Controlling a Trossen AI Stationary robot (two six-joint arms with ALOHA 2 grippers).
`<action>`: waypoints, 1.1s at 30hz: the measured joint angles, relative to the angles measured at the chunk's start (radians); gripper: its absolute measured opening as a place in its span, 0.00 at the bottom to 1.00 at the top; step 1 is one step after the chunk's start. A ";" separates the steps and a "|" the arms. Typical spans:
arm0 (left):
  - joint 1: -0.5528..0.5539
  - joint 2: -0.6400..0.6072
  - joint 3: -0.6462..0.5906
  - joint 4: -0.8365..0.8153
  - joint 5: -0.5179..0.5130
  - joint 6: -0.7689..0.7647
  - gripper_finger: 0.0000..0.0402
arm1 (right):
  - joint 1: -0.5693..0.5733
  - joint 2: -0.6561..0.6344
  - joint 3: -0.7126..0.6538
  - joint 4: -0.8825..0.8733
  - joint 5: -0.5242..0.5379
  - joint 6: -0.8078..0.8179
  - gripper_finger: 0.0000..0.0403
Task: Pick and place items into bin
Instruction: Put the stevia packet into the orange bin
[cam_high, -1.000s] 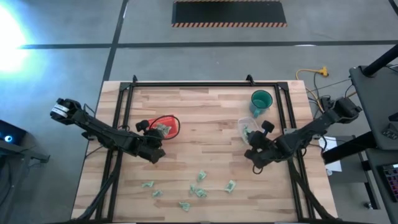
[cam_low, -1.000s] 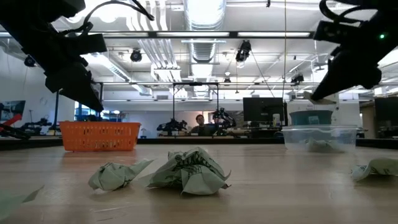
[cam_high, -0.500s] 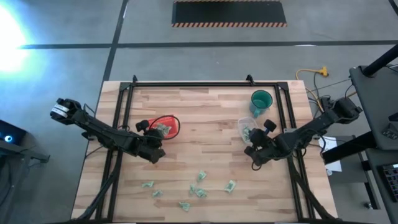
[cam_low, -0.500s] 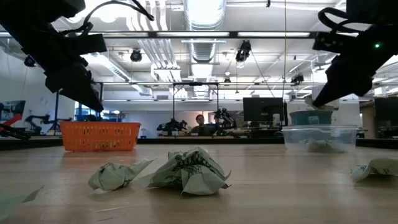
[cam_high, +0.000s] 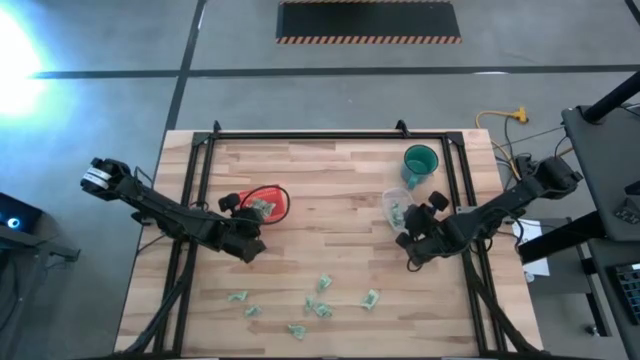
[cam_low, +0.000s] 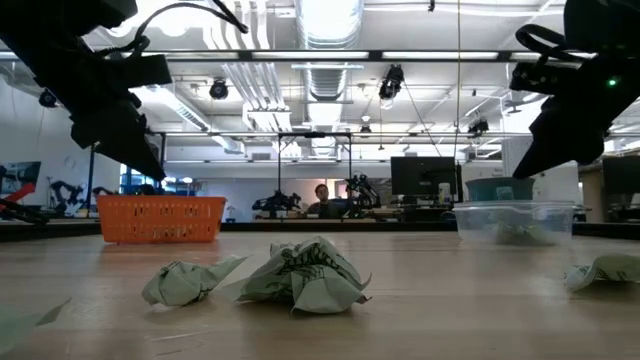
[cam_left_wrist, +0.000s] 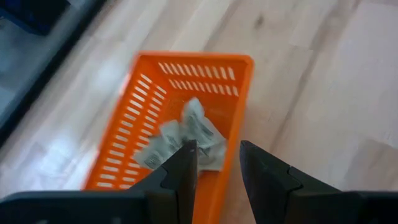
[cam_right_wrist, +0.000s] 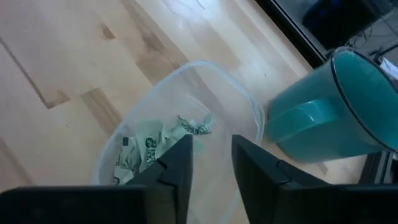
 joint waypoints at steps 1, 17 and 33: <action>0.000 0.000 0.000 0.000 0.021 0.000 0.26 | 0.001 0.000 0.001 0.000 -0.002 -0.014 0.26; -0.226 0.000 0.033 0.029 0.257 -0.057 0.26 | 0.045 0.000 0.038 0.129 -0.093 -0.191 0.30; -0.481 0.084 0.073 0.086 0.287 -0.384 0.26 | 0.088 0.000 0.036 0.193 -0.142 -0.182 0.25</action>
